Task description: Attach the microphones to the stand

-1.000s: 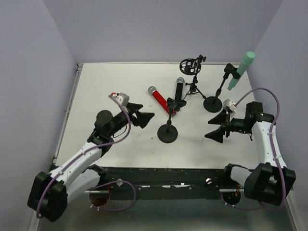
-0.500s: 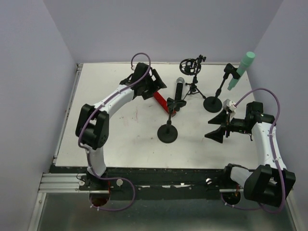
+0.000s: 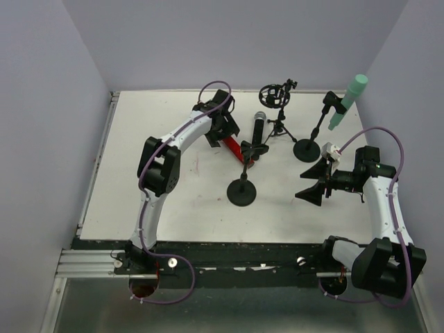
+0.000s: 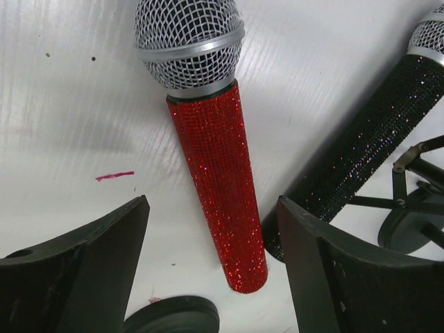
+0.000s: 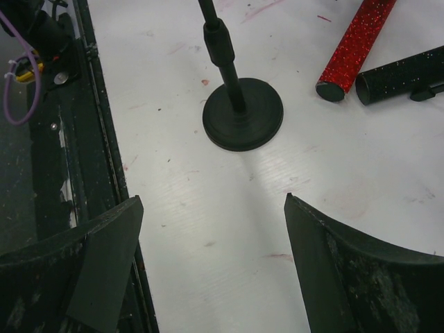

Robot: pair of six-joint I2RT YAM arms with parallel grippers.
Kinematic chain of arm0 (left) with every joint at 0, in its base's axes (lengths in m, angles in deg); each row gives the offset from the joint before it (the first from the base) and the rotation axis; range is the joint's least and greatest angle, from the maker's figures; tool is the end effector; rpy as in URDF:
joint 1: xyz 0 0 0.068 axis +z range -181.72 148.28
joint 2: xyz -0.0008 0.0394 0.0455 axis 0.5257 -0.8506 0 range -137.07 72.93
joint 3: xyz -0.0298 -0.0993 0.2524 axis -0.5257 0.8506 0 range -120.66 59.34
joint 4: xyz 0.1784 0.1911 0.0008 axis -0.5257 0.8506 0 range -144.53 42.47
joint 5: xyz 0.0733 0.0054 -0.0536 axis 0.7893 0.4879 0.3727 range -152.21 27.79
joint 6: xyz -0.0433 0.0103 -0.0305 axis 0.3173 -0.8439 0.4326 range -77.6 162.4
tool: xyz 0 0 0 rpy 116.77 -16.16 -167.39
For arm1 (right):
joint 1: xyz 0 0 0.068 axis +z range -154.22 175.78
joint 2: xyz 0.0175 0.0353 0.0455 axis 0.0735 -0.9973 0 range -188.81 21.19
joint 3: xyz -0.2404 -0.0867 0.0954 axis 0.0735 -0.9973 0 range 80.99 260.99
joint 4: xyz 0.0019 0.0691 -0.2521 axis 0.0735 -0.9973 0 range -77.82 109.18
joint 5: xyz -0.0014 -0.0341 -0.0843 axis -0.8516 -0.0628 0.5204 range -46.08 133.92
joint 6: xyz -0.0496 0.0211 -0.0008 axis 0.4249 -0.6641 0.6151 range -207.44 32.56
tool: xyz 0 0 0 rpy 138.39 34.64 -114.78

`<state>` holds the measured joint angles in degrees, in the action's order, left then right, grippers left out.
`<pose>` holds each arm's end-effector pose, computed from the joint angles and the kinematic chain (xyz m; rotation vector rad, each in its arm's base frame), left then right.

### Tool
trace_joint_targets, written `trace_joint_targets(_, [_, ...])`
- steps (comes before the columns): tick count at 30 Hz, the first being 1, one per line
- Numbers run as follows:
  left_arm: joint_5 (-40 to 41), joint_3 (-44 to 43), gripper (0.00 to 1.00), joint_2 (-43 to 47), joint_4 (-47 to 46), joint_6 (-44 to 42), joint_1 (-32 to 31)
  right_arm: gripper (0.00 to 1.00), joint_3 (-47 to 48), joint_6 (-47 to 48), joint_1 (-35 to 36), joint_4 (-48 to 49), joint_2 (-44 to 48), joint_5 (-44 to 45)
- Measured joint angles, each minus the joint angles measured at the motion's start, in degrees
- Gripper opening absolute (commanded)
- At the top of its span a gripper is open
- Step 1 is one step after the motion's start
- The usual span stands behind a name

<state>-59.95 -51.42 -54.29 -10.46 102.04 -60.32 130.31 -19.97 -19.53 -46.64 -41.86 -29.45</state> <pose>0.4270 -0.2313 0.2165 -0.7384 2.6063 -0.4577 0.1709 -0.0115 0.2662 -0.9895 1.7160 0.9849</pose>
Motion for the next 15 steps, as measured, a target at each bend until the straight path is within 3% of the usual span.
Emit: trace_joint_targets(15, [2.2, -6.9, 0.68, -6.2, 4.1, -0.7, -0.6, 0.91, 0.0, 0.0, 0.0, 0.0, 0.1, 0.0])
